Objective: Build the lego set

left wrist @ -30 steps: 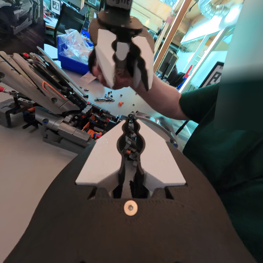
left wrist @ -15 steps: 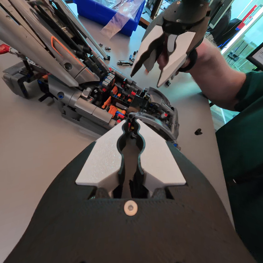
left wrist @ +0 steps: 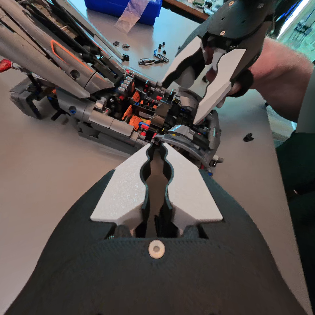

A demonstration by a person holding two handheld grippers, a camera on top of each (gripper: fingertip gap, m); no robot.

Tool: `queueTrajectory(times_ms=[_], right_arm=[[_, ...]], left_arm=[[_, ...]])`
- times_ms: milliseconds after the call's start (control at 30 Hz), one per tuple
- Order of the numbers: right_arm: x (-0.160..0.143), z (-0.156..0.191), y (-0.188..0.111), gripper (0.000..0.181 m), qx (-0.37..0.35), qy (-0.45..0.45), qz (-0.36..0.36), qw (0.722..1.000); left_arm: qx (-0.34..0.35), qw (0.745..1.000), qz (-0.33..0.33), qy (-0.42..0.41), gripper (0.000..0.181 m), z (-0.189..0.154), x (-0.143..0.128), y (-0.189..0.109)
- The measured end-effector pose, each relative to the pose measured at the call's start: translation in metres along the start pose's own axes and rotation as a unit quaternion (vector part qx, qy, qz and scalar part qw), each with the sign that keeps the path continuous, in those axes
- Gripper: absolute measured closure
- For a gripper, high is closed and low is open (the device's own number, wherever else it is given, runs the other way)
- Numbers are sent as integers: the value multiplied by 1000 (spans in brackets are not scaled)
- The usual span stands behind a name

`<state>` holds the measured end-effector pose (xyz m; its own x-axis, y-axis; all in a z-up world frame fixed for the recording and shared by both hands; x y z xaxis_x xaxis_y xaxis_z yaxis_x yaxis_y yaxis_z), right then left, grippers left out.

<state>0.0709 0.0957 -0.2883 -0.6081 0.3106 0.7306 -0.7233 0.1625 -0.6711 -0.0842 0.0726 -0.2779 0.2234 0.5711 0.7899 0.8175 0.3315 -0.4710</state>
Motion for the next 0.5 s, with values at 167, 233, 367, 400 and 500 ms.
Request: queueTrajectory(times_ms=[167,233,367,400,500], right_arm=[[-4,1,-1,96,4,18,-43,999],[-4,1,-1,96,7,16,-50,999],[-5,0,-2,95,21,17,-63,998],[-5,0,-3,95,24,18,-68,997],[-7,0,-3,95,31,23,-86,996]], left_arm=[[-14,1000,0,-19,176,1,3,6],[-8,1000,9,-26,176,3,3,10],[-6,999,9,-39,176,5,6,14],[-11,999,9,-45,176,6,6,15],[-14,999,10,-49,176,6,6,15]])
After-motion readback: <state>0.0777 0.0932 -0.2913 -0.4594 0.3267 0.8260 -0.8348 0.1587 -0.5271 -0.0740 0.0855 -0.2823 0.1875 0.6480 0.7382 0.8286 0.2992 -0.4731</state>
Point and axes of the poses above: each gripper's, where its closed fingertips meet, y out along the fingers, x out of its top, z = x × y across the jaws, the point moved 5 cm from there along -y, back along the fingers, and after that the axes turned 12 degrees about -y, right-handed, at the moved point
